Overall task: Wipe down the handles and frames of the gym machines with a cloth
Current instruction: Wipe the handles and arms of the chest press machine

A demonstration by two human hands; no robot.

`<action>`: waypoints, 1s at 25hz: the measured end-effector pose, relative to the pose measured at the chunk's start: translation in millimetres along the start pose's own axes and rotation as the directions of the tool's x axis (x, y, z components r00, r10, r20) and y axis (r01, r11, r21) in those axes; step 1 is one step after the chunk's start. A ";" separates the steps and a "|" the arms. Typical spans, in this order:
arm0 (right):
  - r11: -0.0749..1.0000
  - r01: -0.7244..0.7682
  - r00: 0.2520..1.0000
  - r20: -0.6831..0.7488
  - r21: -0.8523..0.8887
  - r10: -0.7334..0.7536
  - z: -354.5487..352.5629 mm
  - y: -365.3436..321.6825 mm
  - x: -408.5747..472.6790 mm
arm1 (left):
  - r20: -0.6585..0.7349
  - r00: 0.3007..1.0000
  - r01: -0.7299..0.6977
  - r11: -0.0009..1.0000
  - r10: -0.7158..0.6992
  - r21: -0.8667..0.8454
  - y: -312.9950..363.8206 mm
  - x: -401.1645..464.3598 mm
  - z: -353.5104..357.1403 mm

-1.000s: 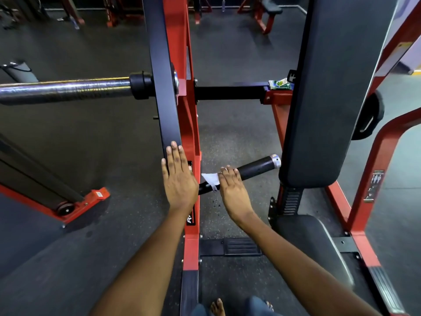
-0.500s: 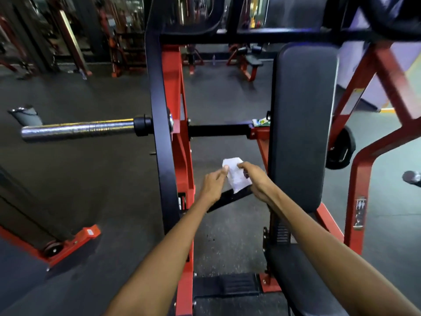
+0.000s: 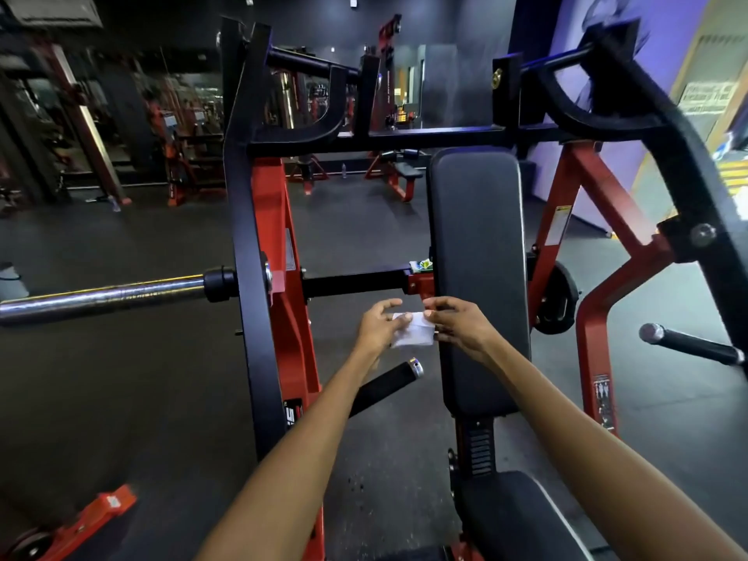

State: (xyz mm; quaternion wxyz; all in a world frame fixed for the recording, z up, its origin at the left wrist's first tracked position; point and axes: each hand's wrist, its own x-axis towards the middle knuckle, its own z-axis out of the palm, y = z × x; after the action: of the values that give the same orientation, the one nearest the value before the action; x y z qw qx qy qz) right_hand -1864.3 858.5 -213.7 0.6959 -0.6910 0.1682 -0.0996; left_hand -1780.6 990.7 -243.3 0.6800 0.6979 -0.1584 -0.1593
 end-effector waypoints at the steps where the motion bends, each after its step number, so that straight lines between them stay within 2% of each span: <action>1: 0.999 0.014 1.000 0.022 -0.032 -0.013 -1.9 -1.4 -2.1 | 0.023 0.999 -0.045 0.996 0.043 0.078 1.7 -0.4 -1.2; 3: 0.981 0.059 0.998 0.003 -0.184 -0.060 -2.4 -2.4 -3.6 | 0.016 0.990 -0.137 0.955 0.138 0.263 4.4 -2.8 -3.5; 5: 0.899 0.113 0.988 -0.044 -0.424 -0.145 -1.1 -1.6 -2.2 | -0.014 0.976 -0.191 0.881 0.219 0.433 4.2 -5.7 -4.3; 7: 0.801 0.178 0.974 -0.015 -0.571 -0.227 1.1 -4.6 -3.0 | -0.021 0.962 -0.217 0.813 0.271 0.539 3.5 -5.5 -6.4; 8: 0.771 0.210 0.970 0.026 -0.601 -0.243 1.1 -6.1 -2.9 | -0.024 0.962 -0.216 0.811 0.272 0.544 3.5 -4.4 -8.5; 10: 0.772 0.222 0.975 0.110 -0.596 -0.195 0.4 -8.1 -3.0 | -0.030 0.980 -0.158 0.863 0.197 0.480 7.4 -6.1 -11.3; 11: 0.822 0.188 0.982 0.130 -0.538 -0.139 0.2 -8.7 -4.2 | -0.024 0.991 -0.112 0.906 0.134 0.408 9.4 -7.0 -12.9; 13: 0.949 0.079 0.992 0.119 -0.305 -0.044 1.9 -7.9 -7.0 | 0.029 0.999 0.029 0.984 -0.034 0.175 13.5 -13.1 -15.0; 15: 0.997 -0.032 0.994 0.100 -0.074 0.039 4.9 -3.9 -10.7 | 0.129 0.970 0.208 0.978 -0.206 -0.002 14.5 -23.6 -15.2; 18: 0.988 -0.114 0.983 0.158 0.100 0.098 6.0 4.9 -8.9 | 0.133 0.967 0.225 0.973 -0.217 -0.052 6.3 -27.2 -14.9; 21: 0.994 -0.055 0.990 0.135 0.092 0.042 8.2 7.5 -7.0 | 0.054 0.983 0.182 0.977 -0.177 -0.106 6.7 -26.5 -16.3; 25: 0.998 0.029 0.998 0.064 -0.048 -0.026 15.7 8.3 -8.4 | 0.056 0.964 0.264 0.899 -0.261 -0.350 7.8 -26.0 -19.2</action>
State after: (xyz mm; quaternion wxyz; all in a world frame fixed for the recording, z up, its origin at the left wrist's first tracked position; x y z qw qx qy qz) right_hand -1867.0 876.4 -221.3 0.6824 -0.7129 0.1388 -0.0831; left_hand -1795.6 1019.2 -234.9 0.7664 0.5781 -0.0342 -0.2780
